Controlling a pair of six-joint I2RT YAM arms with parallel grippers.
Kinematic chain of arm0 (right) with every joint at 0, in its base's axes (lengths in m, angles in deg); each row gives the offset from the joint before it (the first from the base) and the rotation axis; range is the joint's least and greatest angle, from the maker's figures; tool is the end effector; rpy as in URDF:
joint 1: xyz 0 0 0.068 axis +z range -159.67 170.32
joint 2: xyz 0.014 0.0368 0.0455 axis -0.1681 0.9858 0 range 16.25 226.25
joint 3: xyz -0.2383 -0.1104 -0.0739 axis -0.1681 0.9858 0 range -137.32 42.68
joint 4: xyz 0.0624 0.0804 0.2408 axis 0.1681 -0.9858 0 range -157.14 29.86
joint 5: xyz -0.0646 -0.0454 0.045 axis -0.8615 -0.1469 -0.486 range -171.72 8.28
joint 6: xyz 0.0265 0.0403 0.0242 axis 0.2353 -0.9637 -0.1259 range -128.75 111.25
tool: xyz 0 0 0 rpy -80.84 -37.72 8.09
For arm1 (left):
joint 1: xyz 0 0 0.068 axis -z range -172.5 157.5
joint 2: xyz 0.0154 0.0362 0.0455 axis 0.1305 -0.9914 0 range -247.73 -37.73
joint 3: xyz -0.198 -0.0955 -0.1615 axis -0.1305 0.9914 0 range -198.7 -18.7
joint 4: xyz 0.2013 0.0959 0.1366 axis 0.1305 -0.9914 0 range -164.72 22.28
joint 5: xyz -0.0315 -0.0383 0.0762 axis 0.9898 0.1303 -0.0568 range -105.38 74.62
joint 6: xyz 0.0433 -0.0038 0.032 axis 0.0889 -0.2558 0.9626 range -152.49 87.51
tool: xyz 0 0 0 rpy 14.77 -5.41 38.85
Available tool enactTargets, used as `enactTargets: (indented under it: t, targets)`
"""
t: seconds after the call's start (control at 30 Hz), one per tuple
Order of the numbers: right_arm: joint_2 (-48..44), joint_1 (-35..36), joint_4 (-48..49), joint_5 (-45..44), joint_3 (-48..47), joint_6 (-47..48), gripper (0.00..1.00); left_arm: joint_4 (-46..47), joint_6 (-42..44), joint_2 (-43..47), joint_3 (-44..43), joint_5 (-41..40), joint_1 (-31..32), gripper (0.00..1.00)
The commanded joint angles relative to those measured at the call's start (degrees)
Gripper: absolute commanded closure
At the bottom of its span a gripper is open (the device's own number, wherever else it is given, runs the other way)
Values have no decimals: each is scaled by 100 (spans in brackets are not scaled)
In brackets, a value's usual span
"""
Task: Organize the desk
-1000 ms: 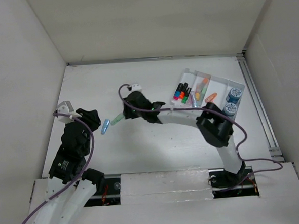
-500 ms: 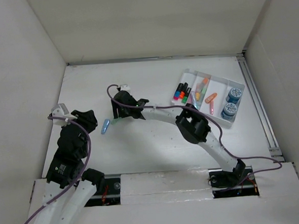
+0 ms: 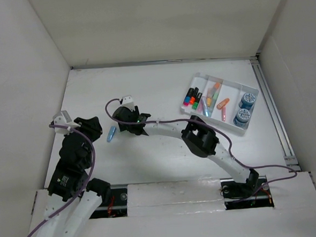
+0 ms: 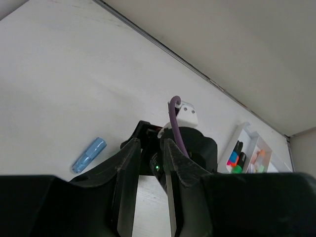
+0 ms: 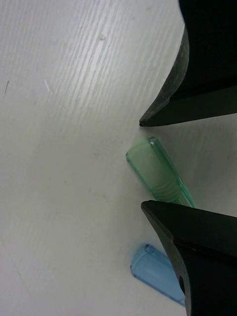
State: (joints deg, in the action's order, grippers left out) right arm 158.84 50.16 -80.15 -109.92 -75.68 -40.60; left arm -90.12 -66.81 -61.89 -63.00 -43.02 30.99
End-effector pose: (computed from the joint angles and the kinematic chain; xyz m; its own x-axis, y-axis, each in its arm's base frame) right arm 0.2925 0.4698 0.1545 -0.6101 -0.1240 -0.7826 -0.3176 0.9431 0.0982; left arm 0.0929 -0.0223 0.3580 0.0106 -0.5492 -0.8356 -0.0800 0.8325 -0.5482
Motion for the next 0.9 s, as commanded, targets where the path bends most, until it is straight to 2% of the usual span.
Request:
enactTargets:
  t: [0.0, 0.13, 0.23, 0.33, 0.47, 0.63, 0.67, 0.7, 0.73, 0.8, 0.87]
  targets:
    - [-151, 55, -487, -667, 707, 48, 33, 95, 40, 52, -211, -31, -19, 78]
    - [-538, 55, -329, -1011, 1534, -40, 35, 112, 49, 43, -203, -5, -19, 78]
    - [-1081, -103, 198, -1073, 2428, 91, 35, 121, 49, 26, -203, 4, -19, 78]
    - [-1408, -323, 612, -793, 2836, 417, 35, 130, 58, -1, -203, 30, -19, 78]
    - [-1374, -376, 647, -537, 2741, 593, 36, 147, 75, -18, -194, 65, -19, 78]
    - [-1198, -376, 349, -581, 2415, 593, 41, 165, 93, -45, -176, 92, -19, 78]
    - [-1207, -376, 236, -555, 2415, 558, 39, 165, 110, -45, -185, 92, -19, 78]
    - [-1276, -376, 52, -667, 2450, 349, 28, 174, 110, -36, -185, 101, -19, 78]
    - [-1277, -376, 50, -669, 2450, 347, 28, 174, 110, -36, -176, 101, -19, 78]
    - [-1600, -376, -3, -695, 2746, 207, 17, 174, 102, -45, -176, 110, -19, 78]
    - [-1978, -376, 268, -529, 3055, 197, 16, 183, 110, -62, -176, 127, -19, 78]
